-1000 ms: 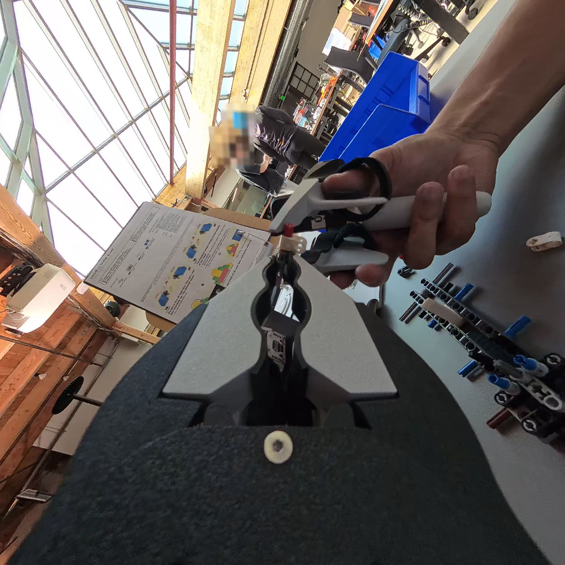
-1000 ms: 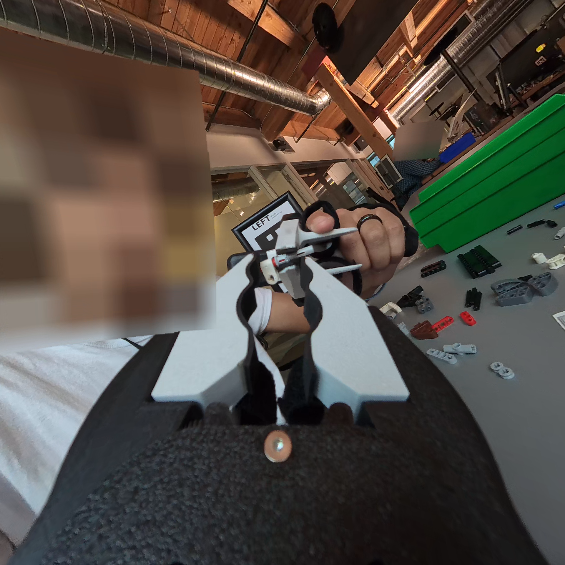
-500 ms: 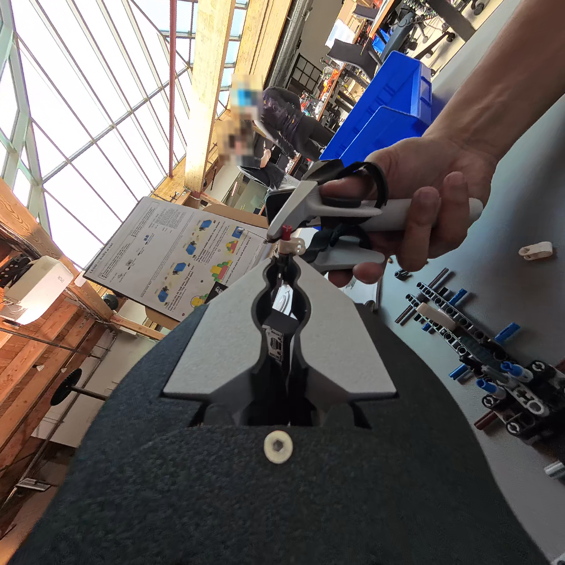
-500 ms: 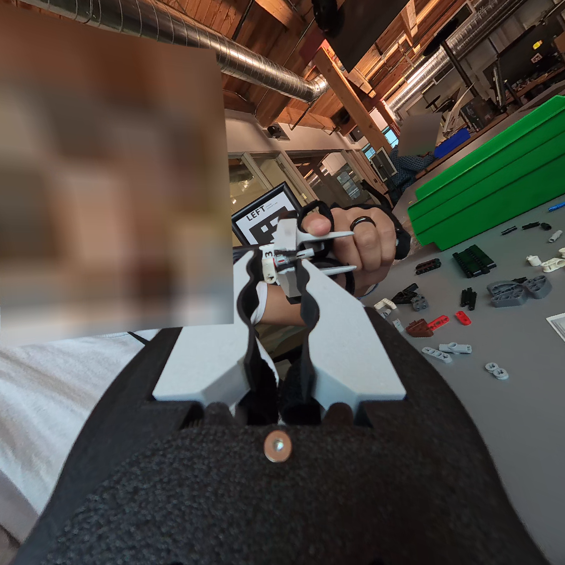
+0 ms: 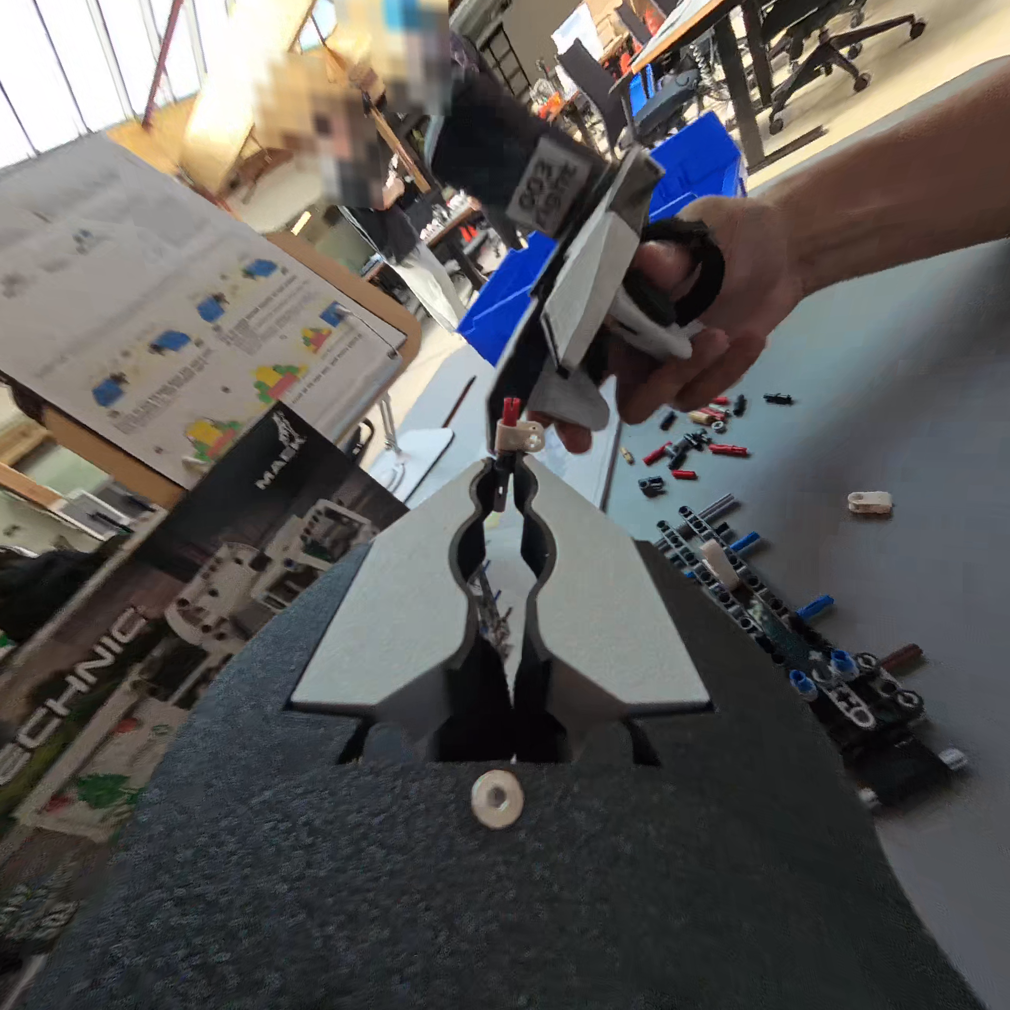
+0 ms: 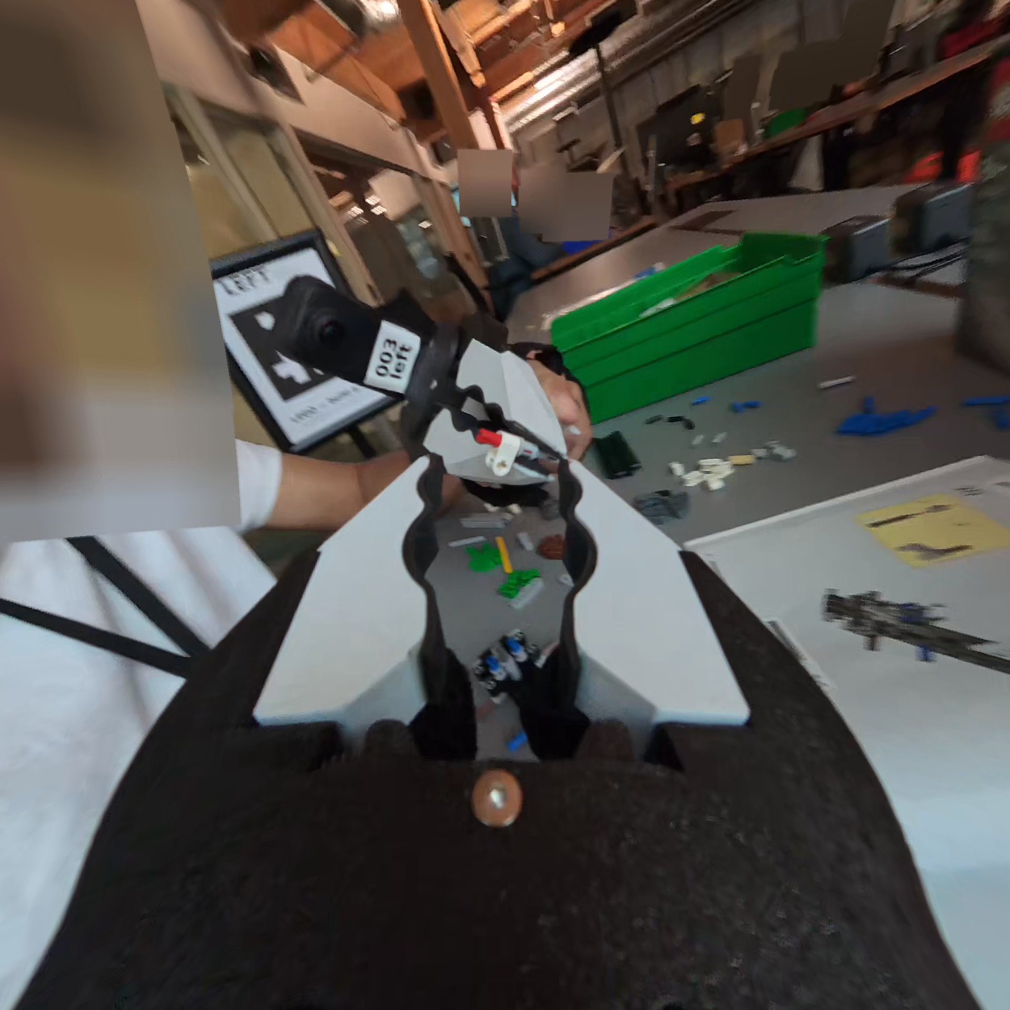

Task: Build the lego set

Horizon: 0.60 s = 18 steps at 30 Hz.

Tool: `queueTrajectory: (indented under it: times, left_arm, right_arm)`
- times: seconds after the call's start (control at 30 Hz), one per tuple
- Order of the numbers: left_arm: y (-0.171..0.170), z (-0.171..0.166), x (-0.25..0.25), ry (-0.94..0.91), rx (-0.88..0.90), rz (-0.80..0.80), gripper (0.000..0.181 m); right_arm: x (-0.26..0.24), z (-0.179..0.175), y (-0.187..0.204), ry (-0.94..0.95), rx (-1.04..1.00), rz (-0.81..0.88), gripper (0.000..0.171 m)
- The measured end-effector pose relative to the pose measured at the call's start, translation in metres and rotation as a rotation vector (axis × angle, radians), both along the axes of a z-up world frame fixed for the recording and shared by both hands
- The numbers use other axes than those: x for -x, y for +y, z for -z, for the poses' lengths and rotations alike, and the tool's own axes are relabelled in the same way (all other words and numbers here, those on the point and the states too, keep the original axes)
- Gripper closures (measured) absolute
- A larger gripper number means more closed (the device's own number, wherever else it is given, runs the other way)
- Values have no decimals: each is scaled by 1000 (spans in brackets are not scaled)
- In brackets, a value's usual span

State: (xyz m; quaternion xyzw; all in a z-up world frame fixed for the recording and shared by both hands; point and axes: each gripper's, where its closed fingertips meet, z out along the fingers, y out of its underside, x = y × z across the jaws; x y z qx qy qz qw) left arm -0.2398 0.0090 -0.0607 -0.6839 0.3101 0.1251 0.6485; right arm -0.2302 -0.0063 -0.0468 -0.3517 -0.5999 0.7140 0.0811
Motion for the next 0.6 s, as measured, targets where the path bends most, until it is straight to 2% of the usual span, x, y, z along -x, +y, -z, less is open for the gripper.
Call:
queueTrajectory:
  times: [0.03, 0.13, 0.17, 0.23, 0.33, 0.47, 0.6]
  left_arm:
    - [1, 9, -1, -56, 77, 26, 177]
    - [5, 28, 2, -199, 224, 50, 177]
    - [4, 35, 1, -235, 277, 68, 177]
    - [6, 38, 4, -221, 273, 49, 178]
    - [5, 44, -5, -128, 281, 52, 177]
    - [-4, 59, -25, -14, 346, 126, 177]
    - [-8, 76, -35, 49, 409, 162, 176]
  right_arm:
    - [2, 2, 6, 30, -112, 71, 133]
    - [-2, 6, 13, 134, -431, 225, 138]
    - [-4, 8, 13, 148, -501, 250, 138]
    - [-11, 14, 8, 156, -579, 255, 140]
    - [-17, 29, 8, 106, -646, 273, 142]
    - [-41, 35, 4, 62, -573, 332, 146]
    - [-54, 67, 4, -27, -570, 430, 148]
